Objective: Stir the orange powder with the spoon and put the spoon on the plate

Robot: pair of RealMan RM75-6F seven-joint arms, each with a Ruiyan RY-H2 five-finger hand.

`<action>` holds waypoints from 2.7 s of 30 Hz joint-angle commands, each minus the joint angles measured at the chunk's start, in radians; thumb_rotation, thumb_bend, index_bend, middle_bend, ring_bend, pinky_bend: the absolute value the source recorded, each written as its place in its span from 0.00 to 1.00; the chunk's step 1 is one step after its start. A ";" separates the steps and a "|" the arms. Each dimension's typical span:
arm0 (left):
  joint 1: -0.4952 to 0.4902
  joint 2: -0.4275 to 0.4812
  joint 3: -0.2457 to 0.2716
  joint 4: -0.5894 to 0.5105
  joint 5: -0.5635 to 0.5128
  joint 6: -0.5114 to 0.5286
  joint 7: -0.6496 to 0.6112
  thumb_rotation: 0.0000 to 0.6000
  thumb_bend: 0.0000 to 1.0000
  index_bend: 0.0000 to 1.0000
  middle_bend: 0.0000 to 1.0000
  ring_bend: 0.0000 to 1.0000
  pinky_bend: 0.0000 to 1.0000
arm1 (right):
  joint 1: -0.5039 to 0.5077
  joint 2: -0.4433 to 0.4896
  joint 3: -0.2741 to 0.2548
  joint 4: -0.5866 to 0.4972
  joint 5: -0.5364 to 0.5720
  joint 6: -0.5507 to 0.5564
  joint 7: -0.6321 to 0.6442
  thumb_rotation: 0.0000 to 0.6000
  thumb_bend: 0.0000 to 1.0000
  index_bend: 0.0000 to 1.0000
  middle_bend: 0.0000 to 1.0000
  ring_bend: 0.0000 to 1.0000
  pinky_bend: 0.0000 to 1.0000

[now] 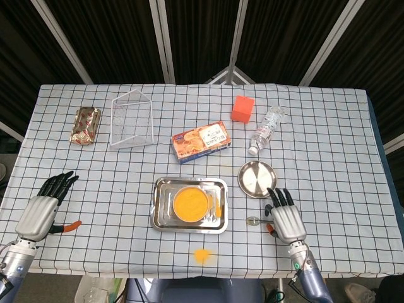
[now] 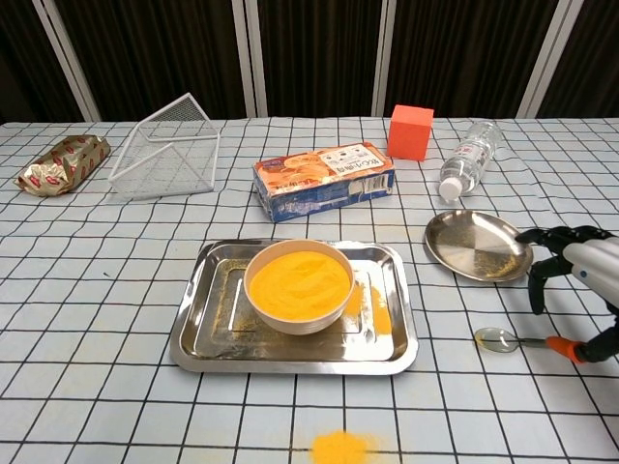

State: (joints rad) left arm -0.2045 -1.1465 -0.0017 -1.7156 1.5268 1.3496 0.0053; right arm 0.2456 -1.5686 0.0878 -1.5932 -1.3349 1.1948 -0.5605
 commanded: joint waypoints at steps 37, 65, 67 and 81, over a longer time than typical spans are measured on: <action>0.001 0.001 0.003 -0.002 0.004 0.003 -0.001 1.00 0.00 0.00 0.00 0.00 0.02 | -0.002 -0.039 -0.037 0.075 0.063 0.027 0.000 1.00 0.45 0.46 0.09 0.00 0.00; 0.001 0.002 0.003 -0.004 0.002 0.001 0.001 1.00 0.00 0.00 0.00 0.00 0.02 | 0.000 -0.046 -0.040 0.110 0.095 0.024 0.021 1.00 0.50 0.46 0.09 0.00 0.00; 0.001 0.002 0.003 -0.004 0.003 0.001 0.001 1.00 0.00 0.00 0.00 0.00 0.02 | 0.001 -0.046 -0.041 0.110 0.096 0.024 0.022 1.00 0.51 0.47 0.09 0.00 0.00; 0.000 0.003 0.003 -0.006 0.000 -0.001 0.000 1.00 0.00 0.00 0.00 0.00 0.02 | 0.001 -0.048 -0.045 0.120 0.105 0.021 0.026 1.00 0.52 0.56 0.10 0.00 0.00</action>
State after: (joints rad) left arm -0.2041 -1.1439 0.0014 -1.7216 1.5265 1.3490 0.0058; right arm 0.2468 -1.6167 0.0428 -1.4735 -1.2295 1.2159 -0.5345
